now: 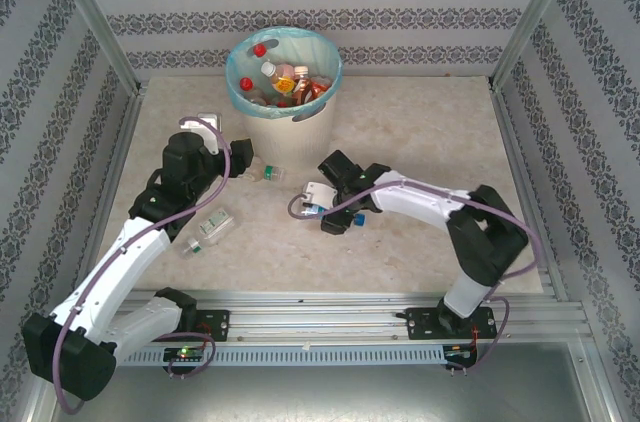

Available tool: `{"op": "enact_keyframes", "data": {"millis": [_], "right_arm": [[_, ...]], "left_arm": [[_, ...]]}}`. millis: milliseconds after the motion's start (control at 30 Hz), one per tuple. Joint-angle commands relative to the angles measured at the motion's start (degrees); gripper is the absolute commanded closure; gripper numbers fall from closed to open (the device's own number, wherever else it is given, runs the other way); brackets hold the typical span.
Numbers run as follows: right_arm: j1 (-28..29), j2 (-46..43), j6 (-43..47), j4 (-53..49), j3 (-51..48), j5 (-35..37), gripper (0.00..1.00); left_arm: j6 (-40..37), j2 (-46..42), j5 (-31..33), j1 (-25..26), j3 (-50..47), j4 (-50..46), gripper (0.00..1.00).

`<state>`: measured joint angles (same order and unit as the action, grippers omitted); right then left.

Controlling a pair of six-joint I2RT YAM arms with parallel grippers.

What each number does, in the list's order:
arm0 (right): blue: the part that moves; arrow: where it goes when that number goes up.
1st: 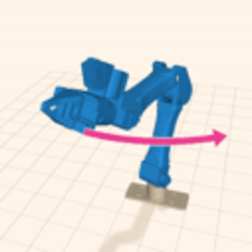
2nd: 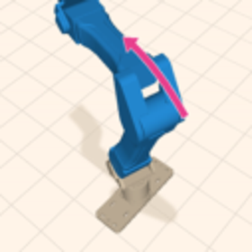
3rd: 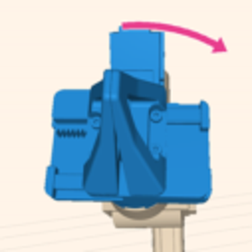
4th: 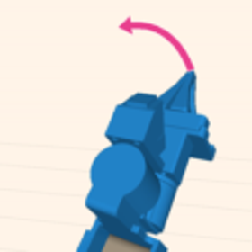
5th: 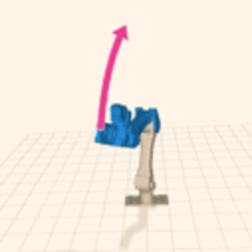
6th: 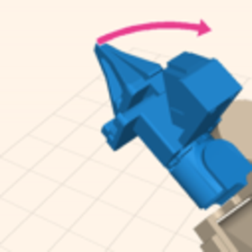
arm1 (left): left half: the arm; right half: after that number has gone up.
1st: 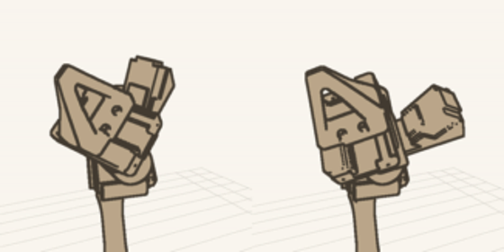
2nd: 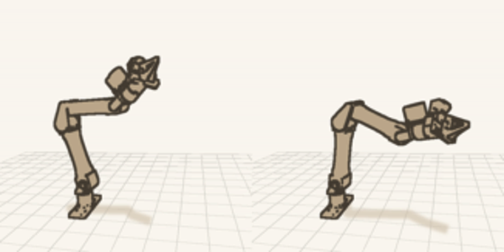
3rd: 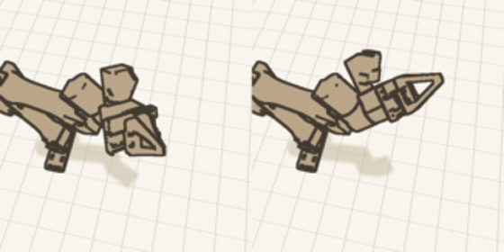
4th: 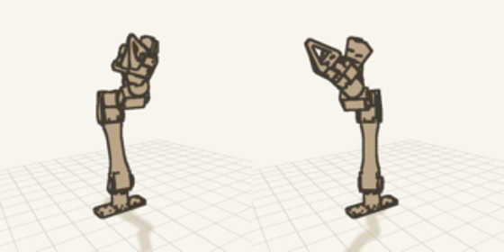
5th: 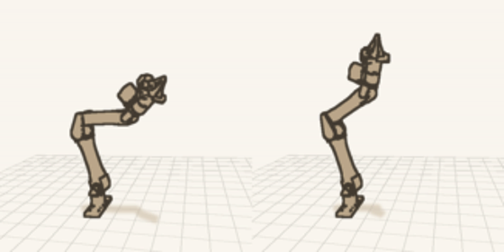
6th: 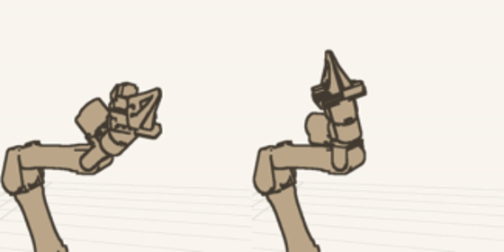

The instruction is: Put the plastic bottles in the bin

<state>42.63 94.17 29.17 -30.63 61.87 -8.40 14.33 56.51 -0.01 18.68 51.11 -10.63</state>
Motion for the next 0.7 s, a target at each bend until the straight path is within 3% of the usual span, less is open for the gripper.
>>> {"op": "enact_keyframes", "data": {"millis": [0,167,367,667], "right_arm": [[0.5,-7.8,-3.5,0.2,-2.5,-2.6,0.55],[-1.4,-20.0,-7.8,4.8,-6.9,-8.4,0.54],[-4.8,-33.6,-10.9,8.8,-8.4,-10.2,0.55],[-10.1,-42.4,-12.0,8.1,-9.3,-6.5,0.59]], "left_arm": [[-2.3,-2.0,-4.8,-0.2,3.5,2.1,0.24],[-0.2,-1.4,-15.4,-0.2,6.2,6.2,0.24],[10.7,6.9,-33.6,0.5,10.5,21.3,0.26],[11.3,17.8,-30.1,7.6,15.9,24.8,0.27]]}}
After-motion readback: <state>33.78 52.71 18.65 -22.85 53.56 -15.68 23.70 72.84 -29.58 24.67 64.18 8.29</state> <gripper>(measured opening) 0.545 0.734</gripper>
